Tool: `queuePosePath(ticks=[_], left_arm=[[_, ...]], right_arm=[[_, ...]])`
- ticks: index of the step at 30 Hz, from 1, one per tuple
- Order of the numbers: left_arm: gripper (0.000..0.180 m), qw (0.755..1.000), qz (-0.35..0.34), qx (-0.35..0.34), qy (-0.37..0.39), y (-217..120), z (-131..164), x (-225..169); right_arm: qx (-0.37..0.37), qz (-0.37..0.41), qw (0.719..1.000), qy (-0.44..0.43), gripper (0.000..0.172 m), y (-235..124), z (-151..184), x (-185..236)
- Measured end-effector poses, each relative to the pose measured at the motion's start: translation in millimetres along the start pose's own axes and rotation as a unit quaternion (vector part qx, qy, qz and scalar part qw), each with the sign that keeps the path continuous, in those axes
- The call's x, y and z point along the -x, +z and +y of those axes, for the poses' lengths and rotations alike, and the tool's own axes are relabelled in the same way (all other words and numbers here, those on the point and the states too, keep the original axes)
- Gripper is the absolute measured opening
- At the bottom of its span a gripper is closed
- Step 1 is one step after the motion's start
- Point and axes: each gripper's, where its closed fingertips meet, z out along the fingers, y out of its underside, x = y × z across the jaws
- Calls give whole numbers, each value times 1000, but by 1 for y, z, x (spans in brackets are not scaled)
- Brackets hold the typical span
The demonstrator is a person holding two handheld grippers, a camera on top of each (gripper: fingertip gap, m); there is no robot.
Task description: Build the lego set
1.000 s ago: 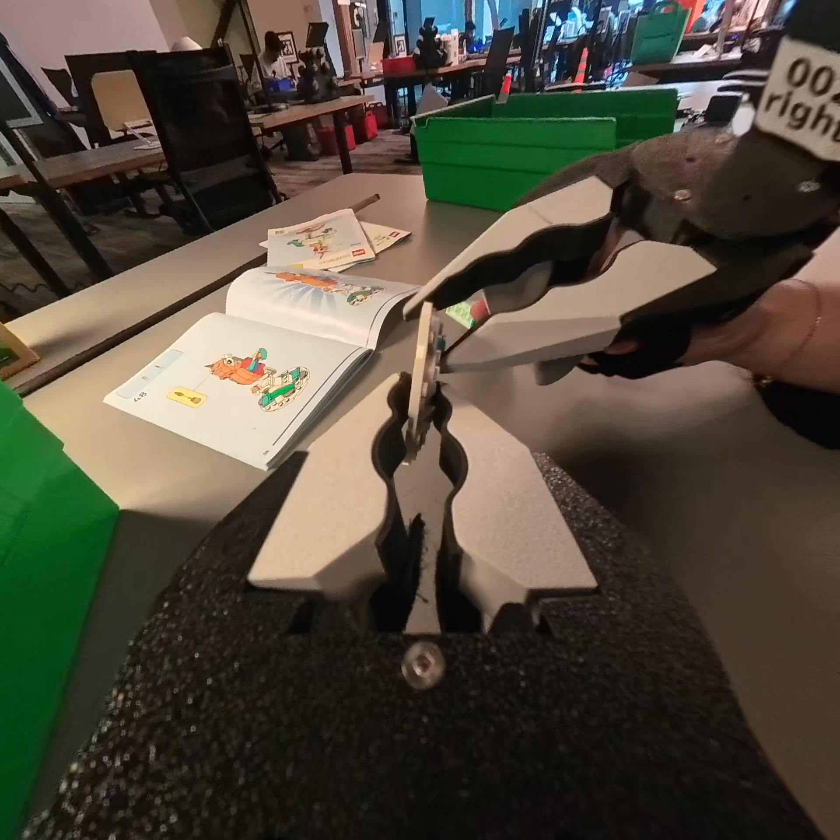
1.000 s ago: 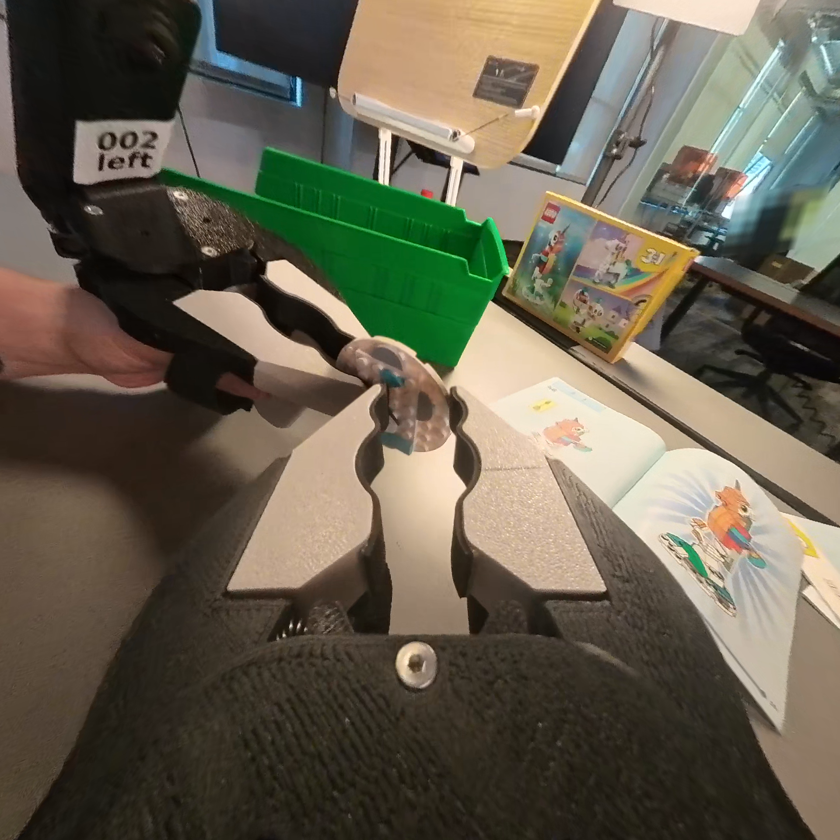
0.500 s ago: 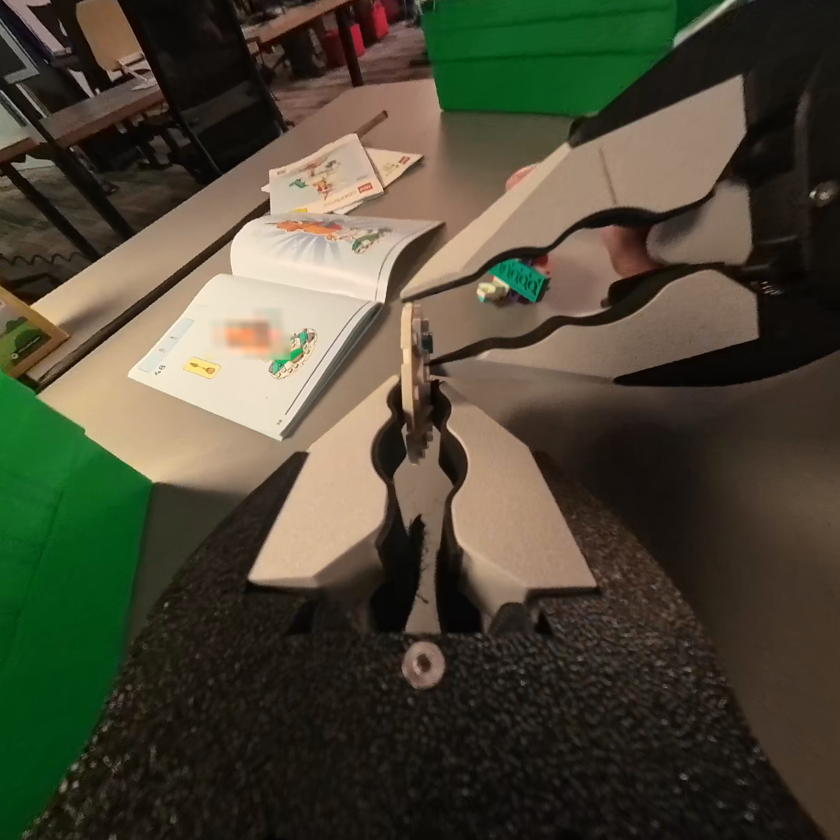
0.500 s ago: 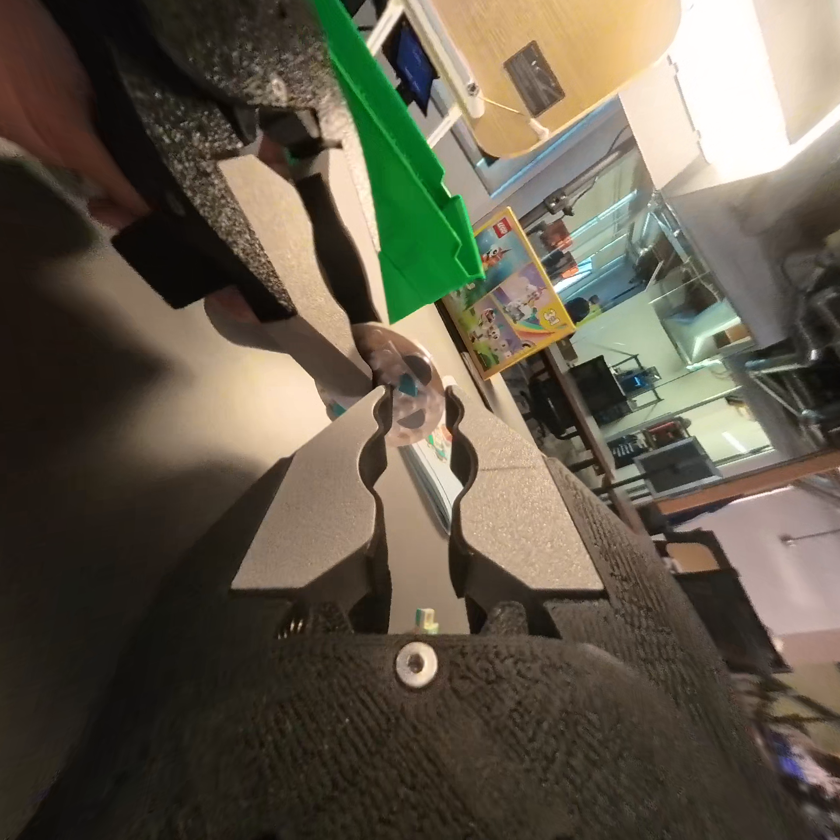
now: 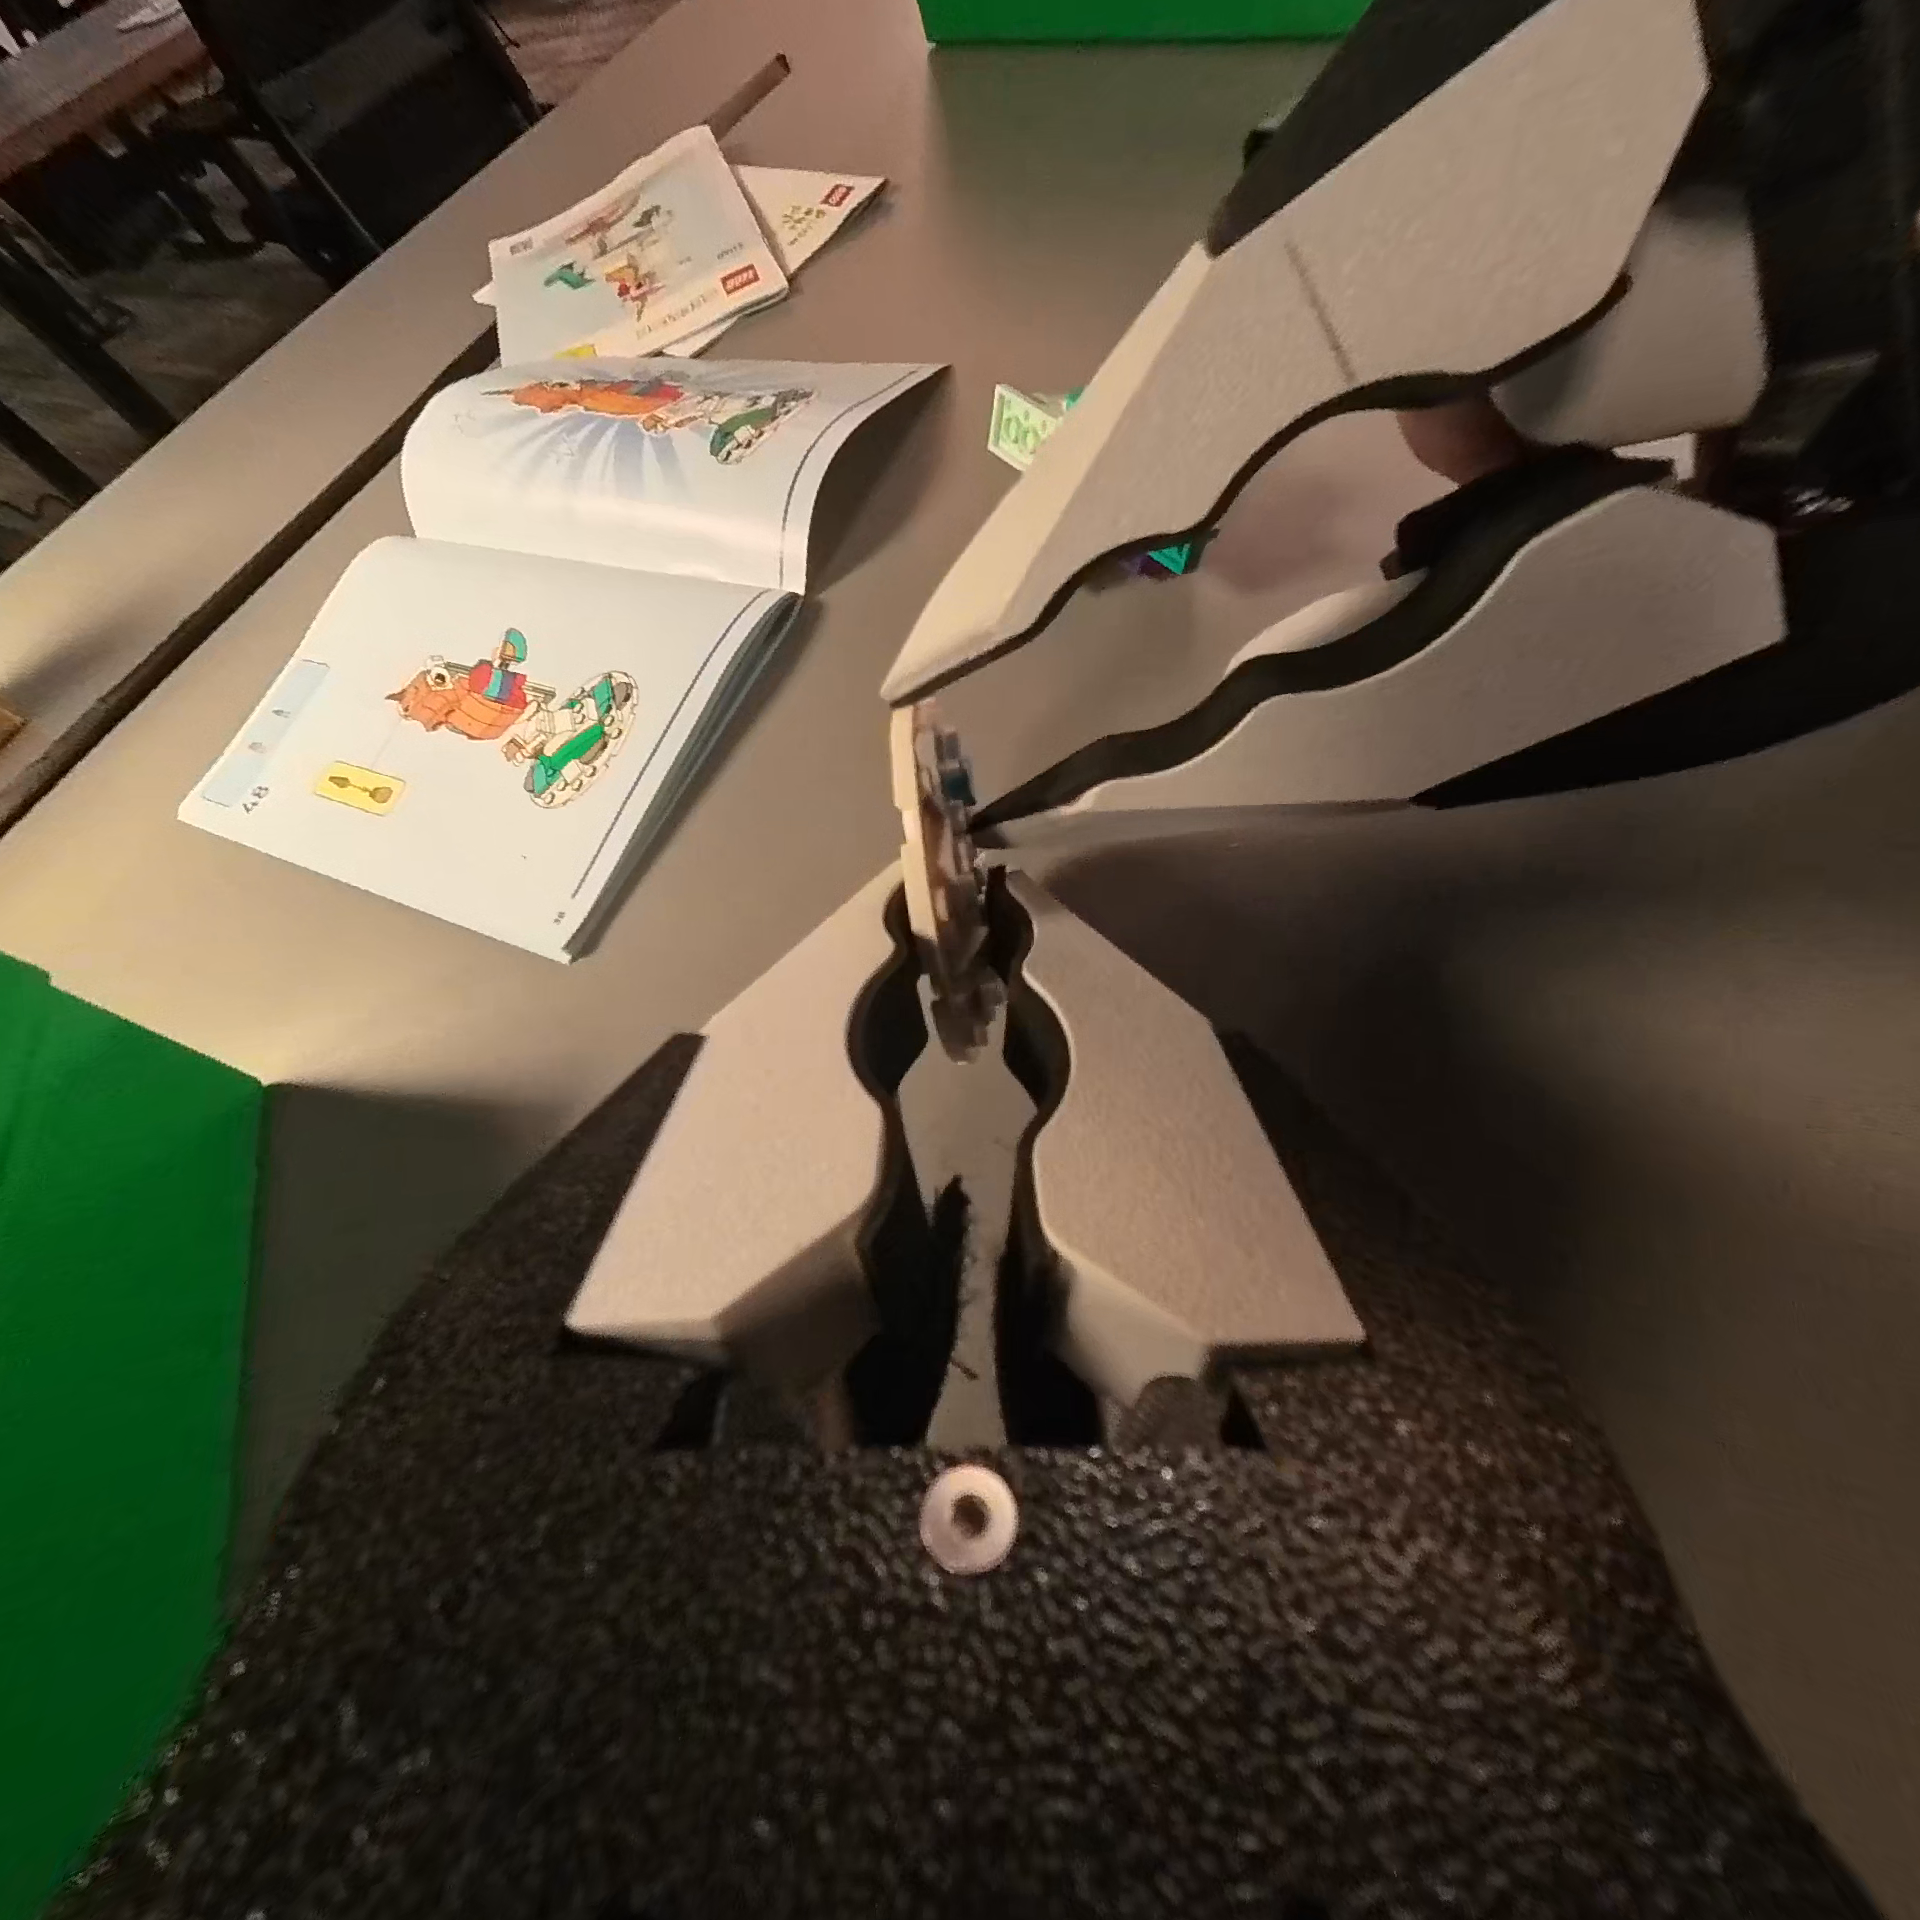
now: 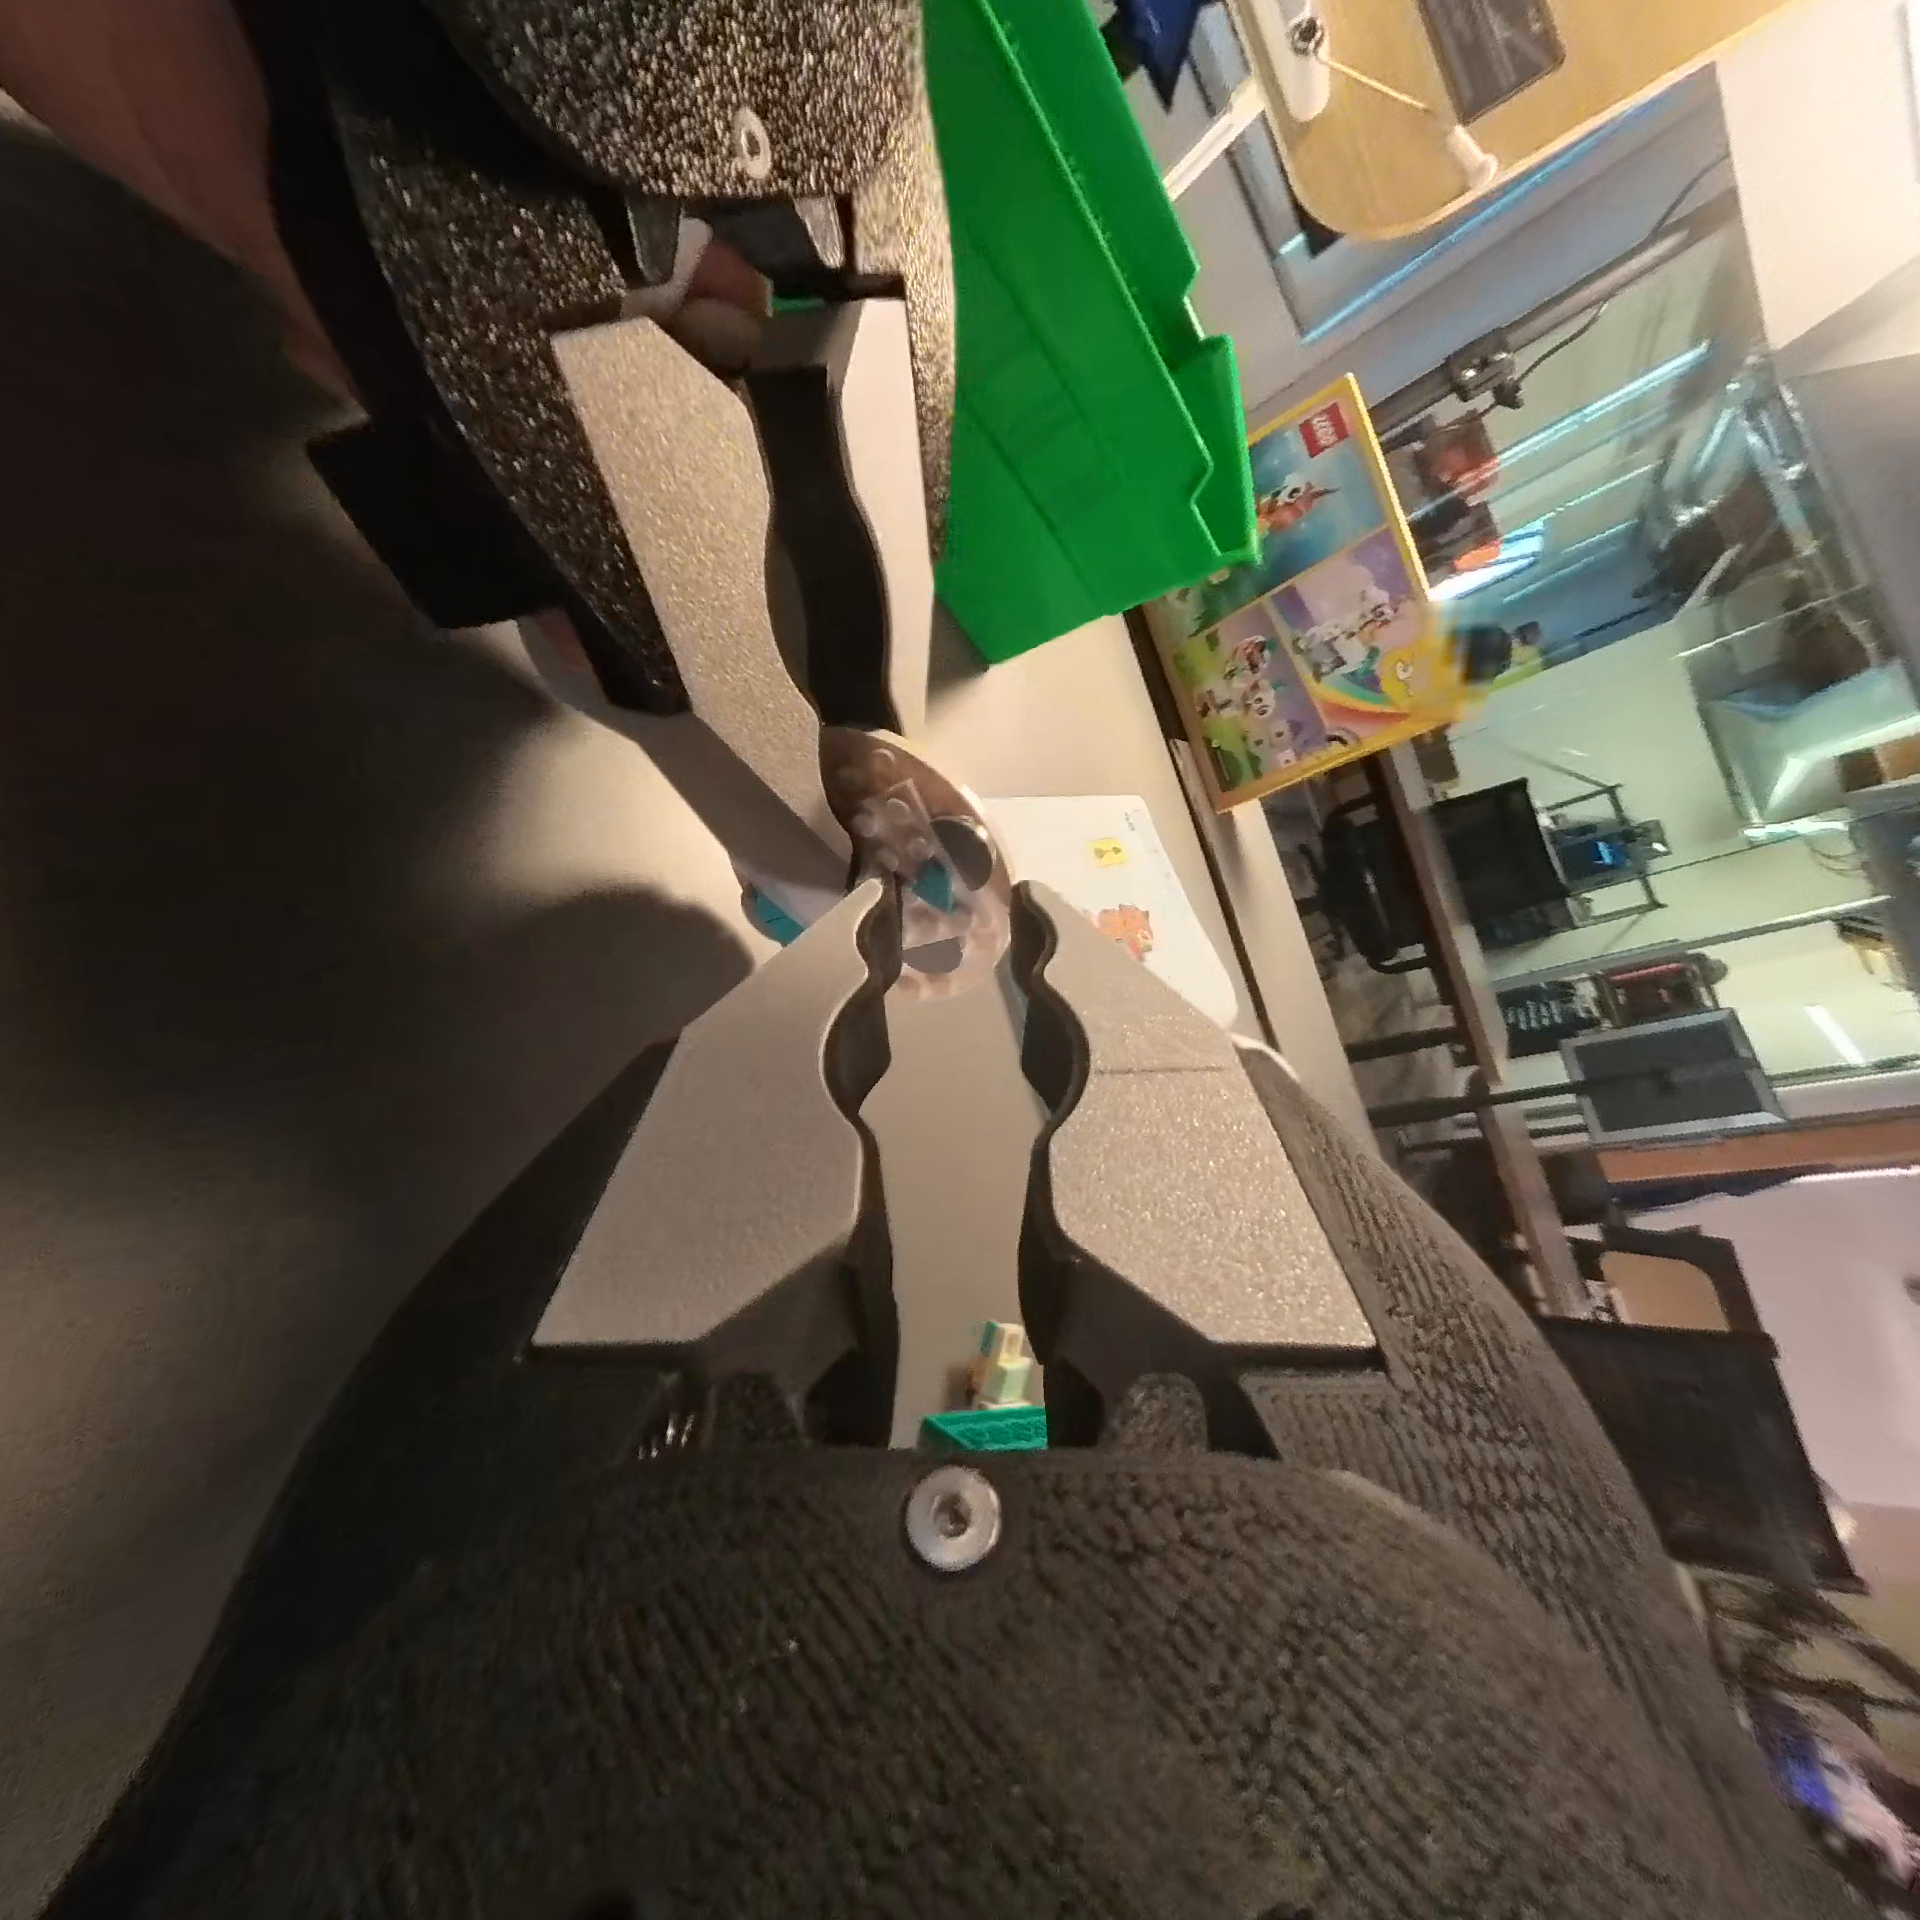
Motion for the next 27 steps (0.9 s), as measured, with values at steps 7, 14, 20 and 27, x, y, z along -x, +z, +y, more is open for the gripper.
queuePosePath(ticks=[7, 14, 20, 27], left_arm=[[5, 1000, 8, 8, 3, 2, 4, -2], [6, 999, 15, -4, -51, 0, 1, 4], [5, 1000, -11, 26, -5, 0, 8, 6], [5, 987, -69, 64, 129, -1, 14, 13]], right_arm=[[-13, -27, 999, 18, 15, -2, 3, 4], [-4, 25, 1000, 2, 18, 3, -3, 0], [27, 24, 999, -15, 15, 5, -1, 3], [22, -24, 999, -2, 0, 0, 6, 8]])
